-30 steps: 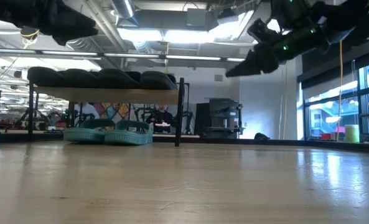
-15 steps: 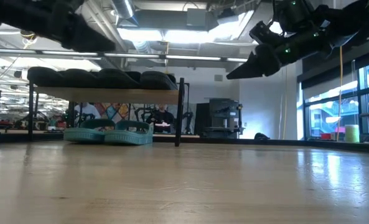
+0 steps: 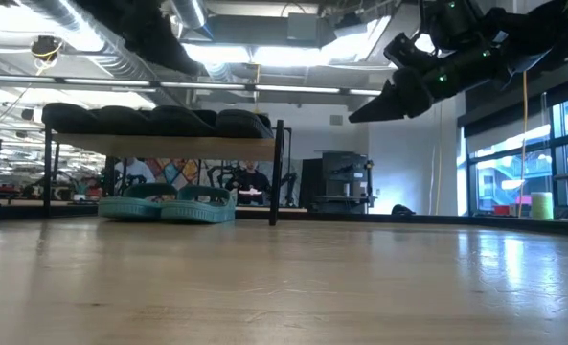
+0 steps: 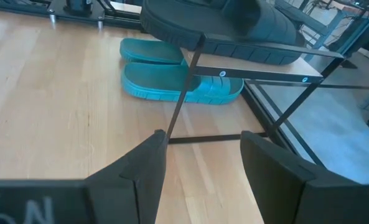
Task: Pick and place slides into the shelf
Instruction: Adjust the black slipper on the shelf
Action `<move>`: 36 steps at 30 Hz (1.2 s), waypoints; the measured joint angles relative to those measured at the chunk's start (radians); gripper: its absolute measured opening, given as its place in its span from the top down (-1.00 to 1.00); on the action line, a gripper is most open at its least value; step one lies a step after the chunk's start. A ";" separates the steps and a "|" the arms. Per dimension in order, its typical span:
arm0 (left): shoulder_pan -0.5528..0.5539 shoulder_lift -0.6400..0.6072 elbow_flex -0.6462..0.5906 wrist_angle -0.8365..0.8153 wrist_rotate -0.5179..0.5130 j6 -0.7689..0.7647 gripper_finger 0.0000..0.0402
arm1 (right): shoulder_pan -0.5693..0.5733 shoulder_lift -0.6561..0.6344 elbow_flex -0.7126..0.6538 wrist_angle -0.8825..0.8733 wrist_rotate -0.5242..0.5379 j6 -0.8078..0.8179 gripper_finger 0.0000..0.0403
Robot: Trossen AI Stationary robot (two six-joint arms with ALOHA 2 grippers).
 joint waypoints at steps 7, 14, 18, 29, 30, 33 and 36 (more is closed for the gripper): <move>0.008 0.112 0.159 -0.297 0.041 -0.055 0.12 | 0.000 0.000 0.000 -0.003 0.000 -0.001 -0.01; 0.008 0.193 0.163 -0.304 0.041 0.065 0.12 | 0.000 0.000 0.000 -0.014 0.000 -0.001 -0.01; 0.008 0.211 0.163 -0.314 -0.001 0.104 0.12 | 0.000 0.000 0.000 -0.044 0.000 0.000 -0.01; 0.001 0.207 0.163 -0.437 -0.083 0.122 0.12 | 0.000 0.000 0.000 -0.062 0.000 0.026 -0.01; 0.001 0.207 0.163 -0.443 -0.085 0.122 0.12 | 0.000 0.000 0.000 -0.062 0.000 0.026 -0.01; 0.001 0.207 0.163 -0.437 -0.112 0.122 0.12 | 0.000 0.000 0.000 -0.062 0.000 0.026 -0.01; 0.001 0.207 0.163 -0.437 -0.160 0.123 0.12 | 0.000 0.000 0.000 -0.062 0.000 0.026 -0.01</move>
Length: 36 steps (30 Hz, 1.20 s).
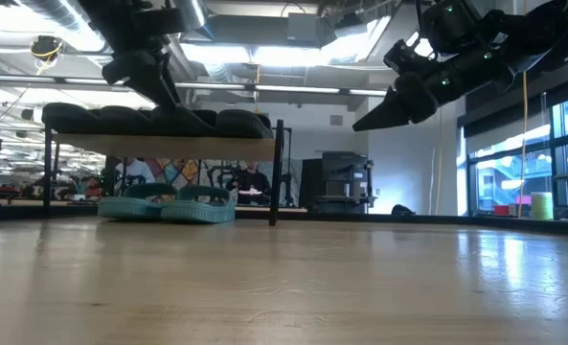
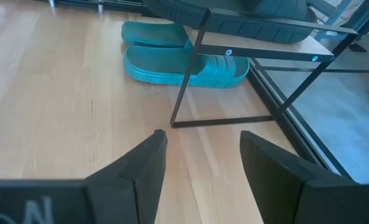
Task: Pick and place slides into the shelf
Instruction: Adjust the black slipper on the shelf, then return to Home Position
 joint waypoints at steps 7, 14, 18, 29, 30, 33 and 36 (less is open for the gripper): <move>0.000 0.000 0.000 0.000 -0.025 0.005 0.12 | 0.000 0.000 0.000 0.000 0.000 0.000 -0.01; 0.006 0.010 0.000 0.009 -0.026 0.005 0.12 | 0.000 0.000 0.000 0.000 0.000 0.000 -0.01; 0.032 0.035 0.000 0.029 -0.020 0.006 0.12 | 0.000 0.000 0.000 0.000 0.000 0.000 -0.01; 0.069 0.112 0.000 0.073 -0.028 0.008 0.12 | 0.000 0.001 0.000 -0.009 0.000 0.003 -0.01; 0.069 0.112 0.000 0.074 -0.028 0.008 0.12 | 0.000 0.001 0.000 -0.009 0.000 0.002 -0.01; 0.068 0.111 0.000 0.083 -0.028 0.008 0.12 | 0.000 0.001 0.000 -0.009 0.000 0.002 -0.01; 0.066 0.111 0.005 0.083 -0.028 0.008 0.12 | 0.000 0.001 0.000 -0.009 0.000 0.002 -0.01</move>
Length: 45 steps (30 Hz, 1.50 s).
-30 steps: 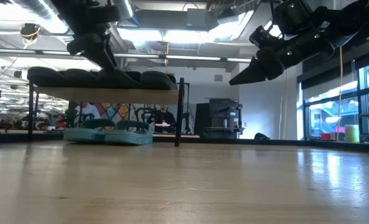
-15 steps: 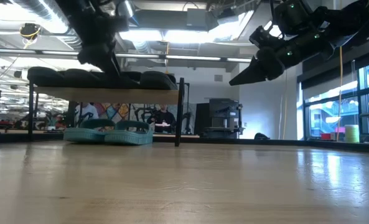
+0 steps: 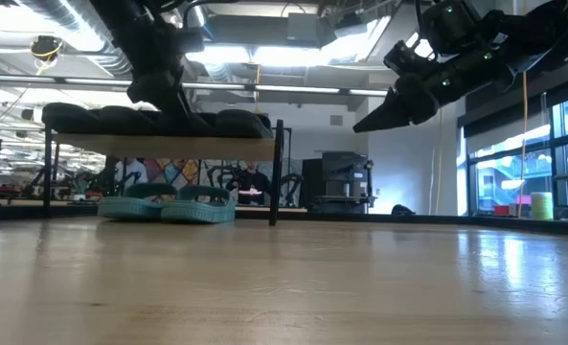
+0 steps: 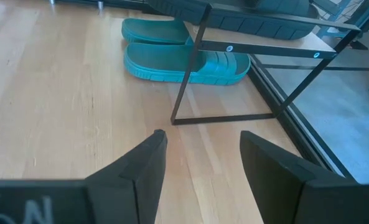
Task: Pick and place slides into the shelf
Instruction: Return to Home Position
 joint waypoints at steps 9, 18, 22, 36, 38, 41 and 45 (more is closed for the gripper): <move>-0.030 -0.073 0.110 -0.029 0.109 -0.043 0.12 | 0.000 0.000 0.000 0.000 0.001 -0.001 -0.01; 0.043 -0.320 -0.004 0.200 0.529 -0.081 0.12 | -0.050 0.000 0.000 -0.008 0.000 -0.005 -0.01; 0.049 -0.432 -0.113 0.292 0.584 -0.093 0.12 | -0.083 -0.028 -0.051 0.044 -0.035 0.000 -0.01; 0.049 -0.784 -0.479 0.511 0.589 -0.153 0.12 | -0.121 -0.375 -0.288 0.152 -0.064 0.130 -0.01; 0.049 -0.830 -0.513 0.514 0.589 -0.163 0.12 | -0.121 -0.420 -0.311 0.152 -0.074 0.140 -0.01; 0.049 -0.901 -0.551 0.515 0.589 -0.169 0.12 | -0.121 -0.485 -0.345 0.154 -0.080 0.157 -0.01; 0.049 -0.991 -0.583 0.499 0.589 -0.169 0.12 | -0.121 -0.566 -0.384 0.151 -0.081 0.171 -0.01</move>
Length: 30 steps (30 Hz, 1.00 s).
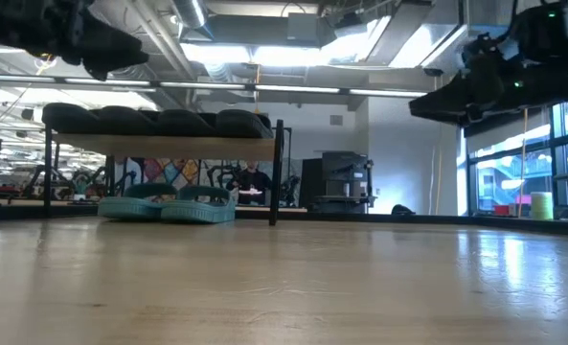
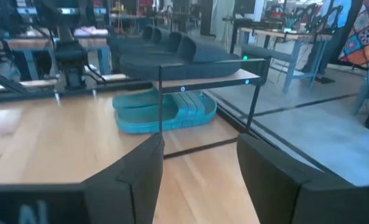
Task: Pick and place slides into the shelf
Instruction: Return to Home Position
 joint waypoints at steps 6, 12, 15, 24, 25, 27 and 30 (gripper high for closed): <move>0.000 -0.135 -0.061 -0.022 0.000 -0.001 0.12 | 0.000 -0.130 -0.081 -0.003 0.000 0.027 -0.01; 0.000 -0.202 -0.101 -0.060 -0.001 -0.033 0.12 | 0.000 -0.261 -0.125 -0.071 0.003 0.060 -0.01; 0.000 -0.202 -0.100 -0.061 0.000 -0.032 0.12 | -0.001 -0.306 -0.125 -0.097 0.003 0.060 -0.01; -0.001 -0.202 -0.115 -0.045 -0.003 -0.027 0.12 | -0.002 -0.399 -0.124 -0.168 0.003 0.027 -0.01; -0.001 -0.202 -0.122 -0.031 -0.003 -0.027 0.12 | -0.002 -0.404 -0.124 -0.170 0.003 0.014 -0.01; -0.001 -0.202 -0.143 -0.002 -0.003 -0.027 0.12 | -0.002 -0.413 -0.124 -0.171 0.004 0.006 -0.01; -0.001 -0.202 -0.159 0.026 -0.003 -0.026 0.12 | -0.002 -0.418 -0.124 -0.172 0.004 0.000 -0.01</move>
